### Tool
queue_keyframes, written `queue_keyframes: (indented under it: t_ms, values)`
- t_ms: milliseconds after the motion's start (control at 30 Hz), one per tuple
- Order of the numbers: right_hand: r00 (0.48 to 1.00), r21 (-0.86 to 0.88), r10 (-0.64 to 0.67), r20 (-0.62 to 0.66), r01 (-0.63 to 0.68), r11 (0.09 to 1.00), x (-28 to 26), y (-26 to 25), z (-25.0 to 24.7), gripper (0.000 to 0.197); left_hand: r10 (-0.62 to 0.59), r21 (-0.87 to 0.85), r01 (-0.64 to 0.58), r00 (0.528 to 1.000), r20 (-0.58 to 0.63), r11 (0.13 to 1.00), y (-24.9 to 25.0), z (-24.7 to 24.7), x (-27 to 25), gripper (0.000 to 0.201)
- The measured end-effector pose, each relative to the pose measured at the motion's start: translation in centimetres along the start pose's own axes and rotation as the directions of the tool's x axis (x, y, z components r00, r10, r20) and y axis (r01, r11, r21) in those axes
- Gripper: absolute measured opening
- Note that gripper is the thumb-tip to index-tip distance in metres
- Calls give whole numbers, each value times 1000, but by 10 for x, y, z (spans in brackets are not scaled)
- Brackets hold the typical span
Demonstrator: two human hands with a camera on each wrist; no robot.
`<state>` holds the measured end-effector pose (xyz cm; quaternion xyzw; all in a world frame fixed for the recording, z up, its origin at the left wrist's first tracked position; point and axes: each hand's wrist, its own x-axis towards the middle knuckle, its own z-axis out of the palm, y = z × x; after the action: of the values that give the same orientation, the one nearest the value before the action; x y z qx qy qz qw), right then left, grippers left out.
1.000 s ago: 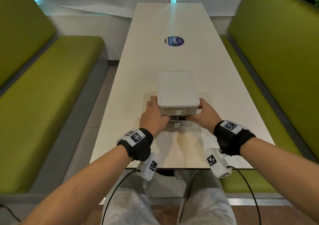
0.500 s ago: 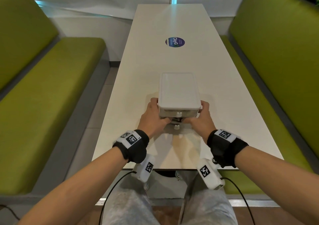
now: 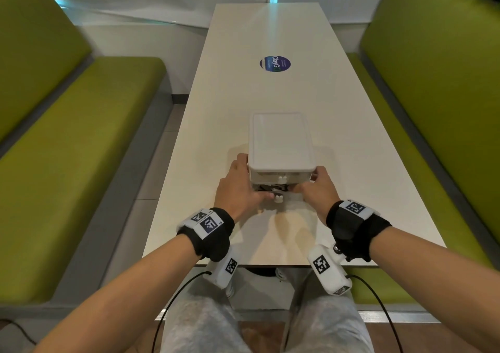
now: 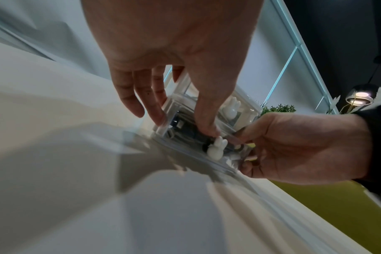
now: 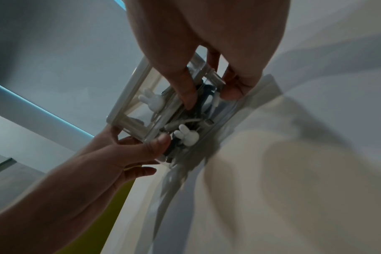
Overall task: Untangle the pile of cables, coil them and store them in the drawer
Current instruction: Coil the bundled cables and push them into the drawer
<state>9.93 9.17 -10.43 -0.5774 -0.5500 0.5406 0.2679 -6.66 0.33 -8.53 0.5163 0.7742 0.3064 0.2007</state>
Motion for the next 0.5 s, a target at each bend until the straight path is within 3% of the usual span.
queue_keyframes:
  t_ms: [367, 500]
  values:
    - [1000, 26, -14, 0, 14, 1000, 0, 8, 1, 50, 11, -11, -11, 1000, 0, 1000, -3, 4, -4, 86]
    - [999, 55, -14, 36, 12, 998, -5, 6, -3, 65, 35, -9, -35, 999, 6, 999, -4, 5, -6, 90]
